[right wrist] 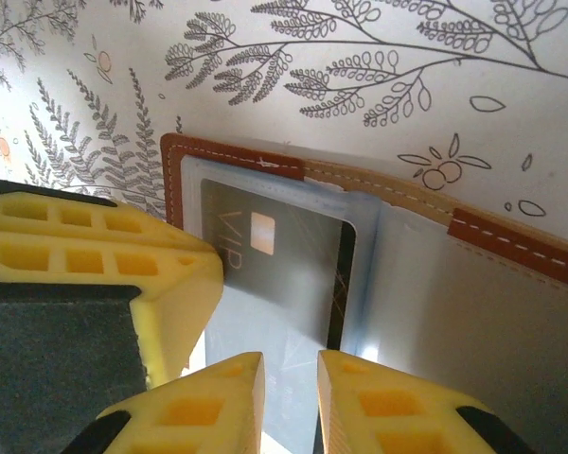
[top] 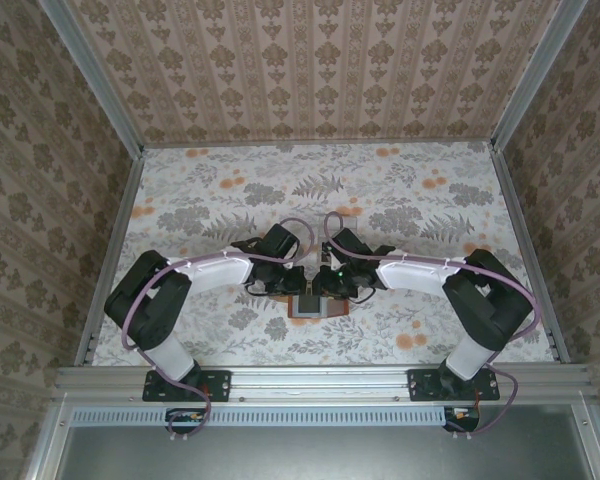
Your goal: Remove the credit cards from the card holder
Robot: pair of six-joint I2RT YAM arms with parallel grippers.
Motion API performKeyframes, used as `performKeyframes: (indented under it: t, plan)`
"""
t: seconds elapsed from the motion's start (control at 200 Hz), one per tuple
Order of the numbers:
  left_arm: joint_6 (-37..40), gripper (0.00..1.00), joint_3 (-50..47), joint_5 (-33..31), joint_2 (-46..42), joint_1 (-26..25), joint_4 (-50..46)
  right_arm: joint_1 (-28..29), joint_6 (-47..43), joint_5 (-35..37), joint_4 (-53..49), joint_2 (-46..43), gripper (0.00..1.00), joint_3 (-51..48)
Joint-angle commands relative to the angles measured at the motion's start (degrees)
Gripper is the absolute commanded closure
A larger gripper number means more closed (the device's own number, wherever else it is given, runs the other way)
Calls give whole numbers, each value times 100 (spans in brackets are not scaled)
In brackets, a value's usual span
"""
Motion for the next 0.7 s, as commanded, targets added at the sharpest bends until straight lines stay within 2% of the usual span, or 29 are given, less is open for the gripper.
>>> performKeyframes:
  t: [0.0,0.315,0.695]
  plan:
    - [-56,90,-39,45,104,-16,-57,-30,61,-132,96,160,78,-76]
    - [-48,90,-19,49,126,-22,-90,-39,34,-76,92,290,78,-92]
    - [47,89,8,-113,38,-12,-314,-39,-198,482,-597,81,78,7]
